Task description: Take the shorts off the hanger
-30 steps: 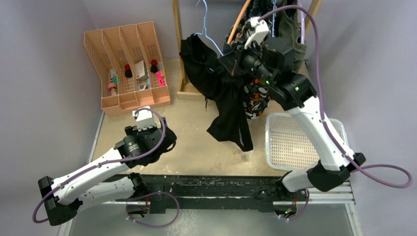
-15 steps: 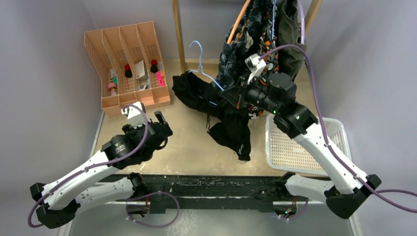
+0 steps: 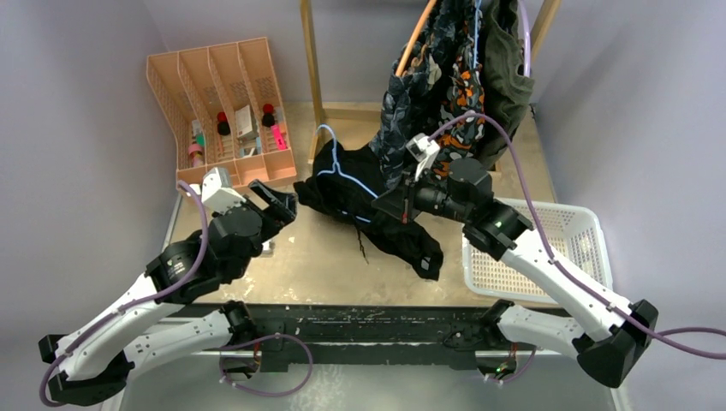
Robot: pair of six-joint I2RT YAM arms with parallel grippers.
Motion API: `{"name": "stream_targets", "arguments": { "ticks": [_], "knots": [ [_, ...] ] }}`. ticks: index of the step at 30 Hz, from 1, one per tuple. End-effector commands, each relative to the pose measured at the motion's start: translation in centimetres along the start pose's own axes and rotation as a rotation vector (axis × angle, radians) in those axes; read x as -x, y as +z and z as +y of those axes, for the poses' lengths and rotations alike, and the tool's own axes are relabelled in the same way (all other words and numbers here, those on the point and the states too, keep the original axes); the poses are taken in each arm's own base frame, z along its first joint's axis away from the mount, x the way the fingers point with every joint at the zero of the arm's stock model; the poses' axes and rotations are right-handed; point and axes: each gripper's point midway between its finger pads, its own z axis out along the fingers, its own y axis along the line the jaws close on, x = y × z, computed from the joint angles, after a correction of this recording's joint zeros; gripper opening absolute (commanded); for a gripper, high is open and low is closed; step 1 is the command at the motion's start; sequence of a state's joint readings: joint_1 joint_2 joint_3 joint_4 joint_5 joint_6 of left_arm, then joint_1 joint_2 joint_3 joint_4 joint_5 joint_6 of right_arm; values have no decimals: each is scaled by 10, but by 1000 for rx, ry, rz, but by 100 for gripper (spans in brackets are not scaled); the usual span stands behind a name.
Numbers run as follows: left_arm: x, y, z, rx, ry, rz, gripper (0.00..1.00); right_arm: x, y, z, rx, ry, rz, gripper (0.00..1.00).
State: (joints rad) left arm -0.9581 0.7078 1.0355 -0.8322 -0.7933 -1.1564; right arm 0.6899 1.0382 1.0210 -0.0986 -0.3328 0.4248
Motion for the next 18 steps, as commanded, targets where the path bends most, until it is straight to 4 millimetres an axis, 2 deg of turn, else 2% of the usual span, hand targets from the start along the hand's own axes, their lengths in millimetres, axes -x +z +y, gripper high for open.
{"name": "stream_targets", "arguments": {
  "ticks": [1, 6, 12, 14, 16, 18],
  "knots": [
    [2, -1, -27, -72, -24, 20, 76, 16, 7, 41, 126, -32, -61, 0],
    [-25, 9, -22, -38, 72, 105, 71, 4, 21, 66, 174, -17, -45, 0],
    [-16, 3, 13, 85, 167, 81, 60, 5, 18, 73, 193, 5, -81, 0],
    [-16, 2, 26, 123, 167, 69, 53, -1, 14, 76, 216, 7, -52, 0],
    [-19, 3, 40, 177, 174, 64, 52, -14, 9, 77, 233, 13, -3, 0],
    [-28, 7, 42, 180, 185, 80, 52, -19, 1, 80, 247, 17, 8, 0]
  ]
}}
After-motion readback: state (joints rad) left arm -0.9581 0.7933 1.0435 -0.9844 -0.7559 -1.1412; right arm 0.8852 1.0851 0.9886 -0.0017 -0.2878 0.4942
